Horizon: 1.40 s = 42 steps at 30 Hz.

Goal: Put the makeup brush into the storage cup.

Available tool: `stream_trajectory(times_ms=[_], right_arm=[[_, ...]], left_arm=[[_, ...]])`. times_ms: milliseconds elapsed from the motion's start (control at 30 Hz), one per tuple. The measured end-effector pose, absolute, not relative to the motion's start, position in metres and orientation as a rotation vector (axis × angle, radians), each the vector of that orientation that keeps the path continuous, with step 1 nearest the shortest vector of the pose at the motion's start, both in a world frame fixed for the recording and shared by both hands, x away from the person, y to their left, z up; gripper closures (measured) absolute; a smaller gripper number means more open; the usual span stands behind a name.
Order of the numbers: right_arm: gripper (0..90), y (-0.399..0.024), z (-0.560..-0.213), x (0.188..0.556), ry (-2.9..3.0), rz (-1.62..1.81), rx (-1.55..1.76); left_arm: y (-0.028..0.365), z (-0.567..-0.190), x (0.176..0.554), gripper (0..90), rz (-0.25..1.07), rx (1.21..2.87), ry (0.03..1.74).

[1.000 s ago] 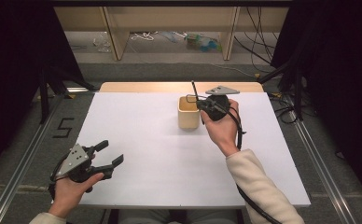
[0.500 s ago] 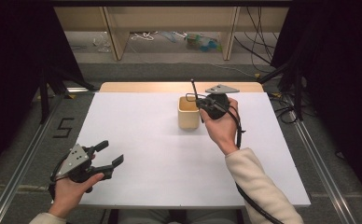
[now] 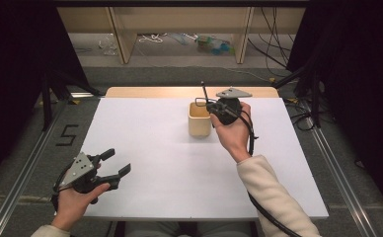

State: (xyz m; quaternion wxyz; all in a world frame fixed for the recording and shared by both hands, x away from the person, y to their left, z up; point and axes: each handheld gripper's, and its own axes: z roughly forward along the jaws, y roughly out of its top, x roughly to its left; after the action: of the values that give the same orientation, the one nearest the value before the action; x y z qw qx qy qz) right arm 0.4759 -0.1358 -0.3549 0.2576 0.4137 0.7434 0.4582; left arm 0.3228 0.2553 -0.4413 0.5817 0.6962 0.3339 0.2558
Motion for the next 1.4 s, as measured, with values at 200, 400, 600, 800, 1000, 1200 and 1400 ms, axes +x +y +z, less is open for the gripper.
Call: stream_trajectory(times_ms=[200, 400, 600, 800, 1000, 1200, 1400], right_arm=[[84.2, -0.1343, -0.3548, 0.4776, 2.012, 1.241, 1.113], [84.3, -0.1327, -0.3536, 0.4786, 2.011, 1.25, 1.133], [84.3, -0.1319, -0.3539, 0.4812, 1.995, 1.258, 1.117], [84.3, -0.1313, -0.3534, 0.4819, 1.994, 1.259, 1.122], [84.3, -0.1297, -0.3528, 0.4827, 1.982, 1.265, 1.117], [84.2, -0.1278, -0.3537, 0.4845, 1.975, 1.265, 1.1], [84.2, -0.1266, -0.3543, 0.4854, 1.983, 1.265, 1.102]], left_arm=[[0.2553, -0.4413, 0.3229, 20.9, 0.597, 1.625, 0.78], [0.2554, -0.4414, 0.3229, 20.9, 0.595, 1.623, 0.781], [0.2555, -0.4413, 0.3228, 20.9, 0.596, 1.623, 0.78], [0.2554, -0.4416, 0.3233, 20.9, 0.593, 1.617, 0.776], [0.2554, -0.4415, 0.3229, 21.0, 0.595, 1.623, 0.781], [0.2555, -0.4414, 0.3229, 21.0, 0.594, 1.621, 0.78], [0.2554, -0.4416, 0.3228, 21.0, 0.593, 1.622, 0.781]])
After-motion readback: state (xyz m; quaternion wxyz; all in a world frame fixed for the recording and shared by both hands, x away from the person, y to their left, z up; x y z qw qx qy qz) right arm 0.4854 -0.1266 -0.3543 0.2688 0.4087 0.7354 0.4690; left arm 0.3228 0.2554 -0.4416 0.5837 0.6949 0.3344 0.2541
